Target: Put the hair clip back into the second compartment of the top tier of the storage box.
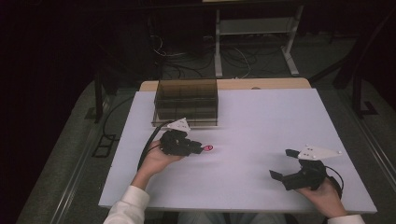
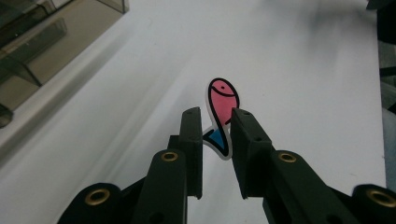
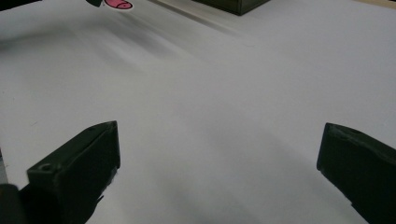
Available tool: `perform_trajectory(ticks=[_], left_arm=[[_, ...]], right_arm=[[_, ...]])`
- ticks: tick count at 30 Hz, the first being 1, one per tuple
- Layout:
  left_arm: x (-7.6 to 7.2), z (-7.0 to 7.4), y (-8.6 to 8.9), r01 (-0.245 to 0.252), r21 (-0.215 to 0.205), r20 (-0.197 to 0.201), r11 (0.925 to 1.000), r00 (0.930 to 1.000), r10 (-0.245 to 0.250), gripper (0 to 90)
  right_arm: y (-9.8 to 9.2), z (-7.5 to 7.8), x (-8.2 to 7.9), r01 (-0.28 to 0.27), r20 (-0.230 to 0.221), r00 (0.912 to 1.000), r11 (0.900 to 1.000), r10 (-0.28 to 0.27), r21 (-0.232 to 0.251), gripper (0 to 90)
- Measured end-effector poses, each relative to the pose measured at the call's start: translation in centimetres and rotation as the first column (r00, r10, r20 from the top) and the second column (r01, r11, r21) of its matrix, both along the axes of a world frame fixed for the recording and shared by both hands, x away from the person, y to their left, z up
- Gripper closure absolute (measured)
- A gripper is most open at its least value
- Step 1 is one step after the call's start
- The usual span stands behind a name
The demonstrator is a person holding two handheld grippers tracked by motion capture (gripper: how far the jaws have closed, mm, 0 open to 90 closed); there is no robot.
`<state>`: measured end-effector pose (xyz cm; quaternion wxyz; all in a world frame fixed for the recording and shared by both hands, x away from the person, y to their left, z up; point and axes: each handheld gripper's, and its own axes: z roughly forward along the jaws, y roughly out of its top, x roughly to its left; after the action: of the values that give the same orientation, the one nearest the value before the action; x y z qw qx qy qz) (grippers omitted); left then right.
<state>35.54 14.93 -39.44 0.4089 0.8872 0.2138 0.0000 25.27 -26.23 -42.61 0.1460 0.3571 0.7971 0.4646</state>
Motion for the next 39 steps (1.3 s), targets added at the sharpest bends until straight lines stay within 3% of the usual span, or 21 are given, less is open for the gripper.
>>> perform_trajectory(ticks=[21,31,39], left_arm=[[0.3,1.6,0.7,-0.028,-0.056,0.017,0.9981,0.9994,0.029,74.5],[0.5,2.2,0.6,-0.033,-0.046,0.020,0.9984,0.9992,0.034,74.5],[0.8,4.0,0.6,-0.038,-0.020,0.038,0.9991,0.9985,0.039,74.5]], right_arm=[[0.0,0.0,-0.1,0.005,-0.001,1.0000,1.000,-0.005,0.000,0.0],[-0.2,0.1,-0.1,0.017,0.000,0.9999,1.000,-0.017,0.002,0.0],[-0.3,0.1,-0.2,0.018,0.002,0.9998,1.000,-0.018,0.007,0.0]])
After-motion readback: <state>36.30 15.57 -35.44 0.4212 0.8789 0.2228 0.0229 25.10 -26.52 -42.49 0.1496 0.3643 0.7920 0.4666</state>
